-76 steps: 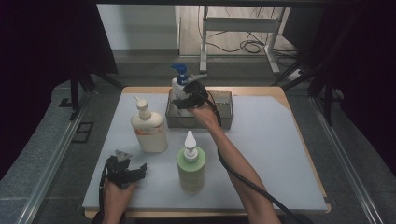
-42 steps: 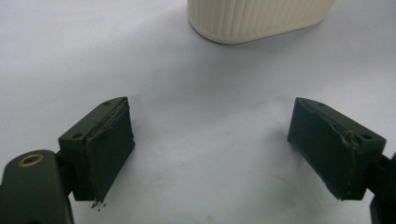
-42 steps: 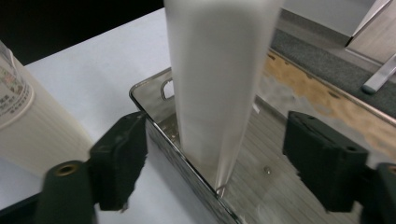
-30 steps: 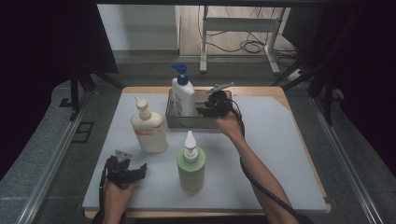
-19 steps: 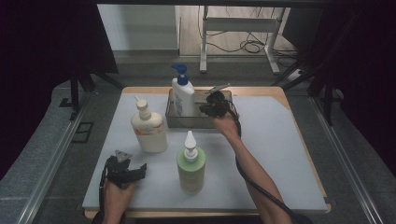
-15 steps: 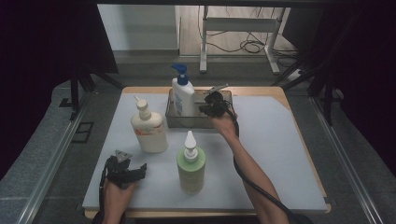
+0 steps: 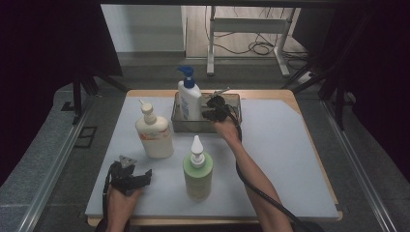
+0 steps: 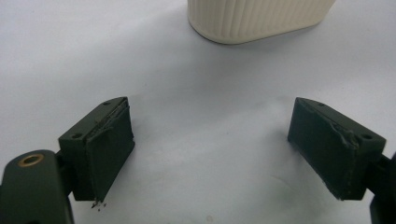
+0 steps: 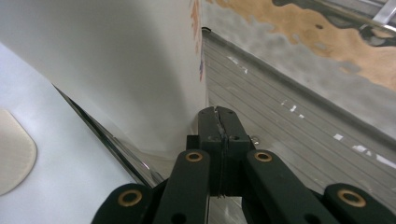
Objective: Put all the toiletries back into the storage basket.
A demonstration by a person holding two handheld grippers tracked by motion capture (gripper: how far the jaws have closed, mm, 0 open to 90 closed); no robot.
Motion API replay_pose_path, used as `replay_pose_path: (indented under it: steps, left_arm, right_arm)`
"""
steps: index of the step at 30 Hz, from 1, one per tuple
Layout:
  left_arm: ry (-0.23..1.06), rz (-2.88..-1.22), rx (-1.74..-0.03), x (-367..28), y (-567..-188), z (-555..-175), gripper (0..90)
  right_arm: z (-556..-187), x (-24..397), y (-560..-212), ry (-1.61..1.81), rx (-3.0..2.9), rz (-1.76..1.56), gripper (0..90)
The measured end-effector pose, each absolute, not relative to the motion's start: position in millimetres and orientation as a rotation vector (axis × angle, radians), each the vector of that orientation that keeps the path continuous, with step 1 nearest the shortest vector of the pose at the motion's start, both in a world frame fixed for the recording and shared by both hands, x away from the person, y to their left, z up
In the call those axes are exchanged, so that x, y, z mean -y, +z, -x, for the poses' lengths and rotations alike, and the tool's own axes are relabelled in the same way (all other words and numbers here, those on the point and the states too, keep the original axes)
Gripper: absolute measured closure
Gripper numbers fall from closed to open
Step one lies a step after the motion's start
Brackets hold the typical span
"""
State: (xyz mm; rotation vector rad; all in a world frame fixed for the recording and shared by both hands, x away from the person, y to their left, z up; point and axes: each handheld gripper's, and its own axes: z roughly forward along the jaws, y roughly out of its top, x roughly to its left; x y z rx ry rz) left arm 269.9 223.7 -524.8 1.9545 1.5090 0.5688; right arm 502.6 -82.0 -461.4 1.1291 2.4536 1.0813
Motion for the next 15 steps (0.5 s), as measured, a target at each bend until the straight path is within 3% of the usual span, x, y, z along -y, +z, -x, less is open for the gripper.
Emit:
replay_pose_path:
  steps: [15]
  left_arm:
    - [0.569, -1.955, -1.509, -223.7, -524.8, -270.0, 13.7]
  right_arm:
    - [-503.2, 76.5, -464.2, 1.063, -2.456, -1.140, 89.8]
